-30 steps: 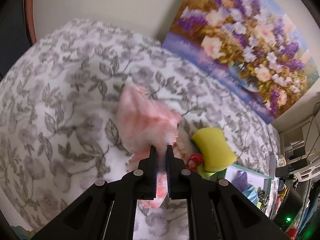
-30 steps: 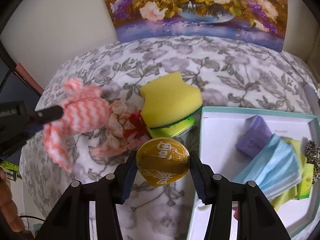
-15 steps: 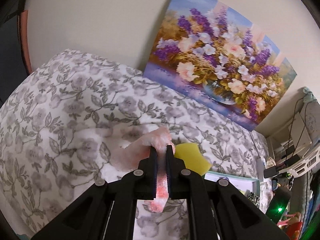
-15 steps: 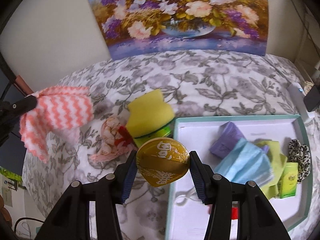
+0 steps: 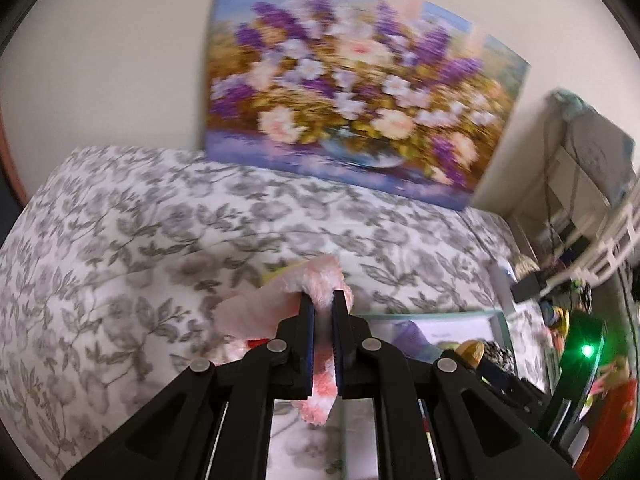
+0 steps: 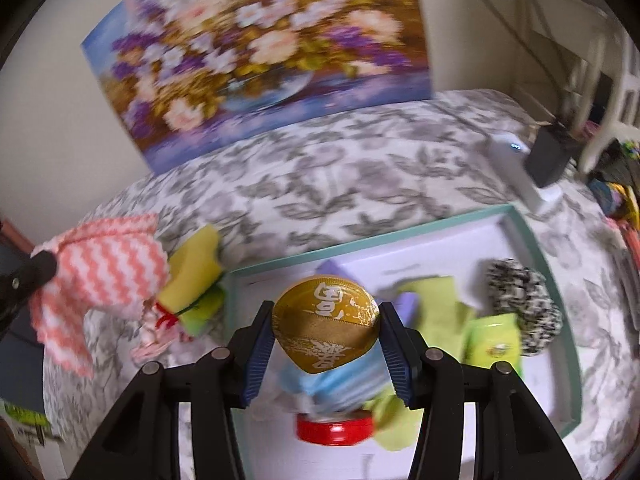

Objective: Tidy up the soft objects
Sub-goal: 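Carry the gold tin and pink cloth with both tools over the tray, then open the left tool dropping the pink cloth while the right tool releases the gold tin, then grasp the pink-and-white striped cloth from the pile with the right tool, then carry the striped cloth into the tray and open the right tool, then grasp the yellow sponge with the right tool while the left tool grasps the pink lace bundle, then carry the yellow sponge and pink lace bundle with both tools over the tray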

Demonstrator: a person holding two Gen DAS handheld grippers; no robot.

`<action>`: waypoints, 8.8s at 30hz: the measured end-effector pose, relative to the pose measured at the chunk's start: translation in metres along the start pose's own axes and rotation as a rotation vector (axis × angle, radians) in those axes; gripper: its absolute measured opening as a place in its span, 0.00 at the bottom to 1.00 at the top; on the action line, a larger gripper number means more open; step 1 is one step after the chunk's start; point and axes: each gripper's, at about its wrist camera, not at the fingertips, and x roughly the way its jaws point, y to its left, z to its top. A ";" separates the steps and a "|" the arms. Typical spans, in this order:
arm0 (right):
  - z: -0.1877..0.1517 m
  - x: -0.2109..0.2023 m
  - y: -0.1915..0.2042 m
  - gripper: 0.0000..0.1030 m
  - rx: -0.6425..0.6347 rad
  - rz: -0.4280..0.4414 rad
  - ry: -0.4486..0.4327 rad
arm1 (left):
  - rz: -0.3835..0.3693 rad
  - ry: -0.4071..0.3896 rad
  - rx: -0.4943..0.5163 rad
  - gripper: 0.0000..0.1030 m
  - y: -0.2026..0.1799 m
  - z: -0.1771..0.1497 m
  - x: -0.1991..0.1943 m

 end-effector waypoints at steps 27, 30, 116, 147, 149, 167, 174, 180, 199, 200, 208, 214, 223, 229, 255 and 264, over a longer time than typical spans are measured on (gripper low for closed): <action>-0.004 0.008 -0.085 0.52 0.112 -0.109 0.044 | -0.025 0.166 0.224 0.08 -0.101 -0.052 0.059; -0.006 0.012 -0.087 0.52 0.115 -0.110 0.053 | -0.024 0.181 0.229 0.08 -0.103 -0.054 0.064; -0.041 0.073 0.130 1.00 -0.427 -0.175 0.105 | 0.290 0.271 -0.323 0.97 0.131 -0.016 0.066; -0.024 0.067 0.064 0.15 -0.193 -0.136 0.141 | 0.242 0.286 -0.316 0.97 0.129 -0.016 0.069; -0.025 0.068 0.056 0.15 -0.183 -0.142 0.153 | 0.242 0.288 -0.312 0.97 0.128 -0.016 0.070; -0.022 0.059 0.043 0.23 -0.158 -0.131 0.173 | 0.249 0.301 -0.291 0.97 0.125 -0.017 0.073; -0.028 0.065 0.060 0.39 -0.224 -0.125 0.190 | 0.246 0.300 -0.293 0.97 0.124 -0.017 0.073; -0.031 0.068 0.063 0.49 -0.238 -0.119 0.201 | 0.246 0.297 -0.294 0.97 0.124 -0.017 0.072; -0.007 0.026 0.091 0.76 -0.243 -0.016 0.071 | 0.194 0.234 -0.334 0.97 0.139 -0.009 0.067; -0.006 0.029 0.094 0.82 -0.254 -0.021 0.072 | 0.191 0.236 -0.334 0.97 0.141 -0.009 0.069; 0.000 0.048 0.105 1.00 -0.299 -0.038 0.062 | 0.184 0.270 -0.332 0.97 0.141 -0.013 0.093; 0.007 0.066 0.120 1.00 -0.352 -0.029 0.061 | 0.185 0.304 -0.337 0.97 0.138 -0.018 0.115; 0.016 0.099 0.141 1.00 -0.441 -0.047 0.082 | 0.173 0.347 -0.381 0.97 0.146 -0.019 0.133; 0.021 0.116 0.146 1.00 -0.462 -0.053 0.103 | 0.144 0.392 -0.398 0.97 0.144 -0.020 0.144; 0.024 0.105 0.136 0.65 -0.389 -0.021 0.086 | -0.031 0.416 -0.404 0.08 0.122 -0.024 0.156; 0.021 0.059 0.128 0.65 -0.337 0.003 0.025 | -0.018 0.332 -0.373 0.07 0.127 -0.013 0.115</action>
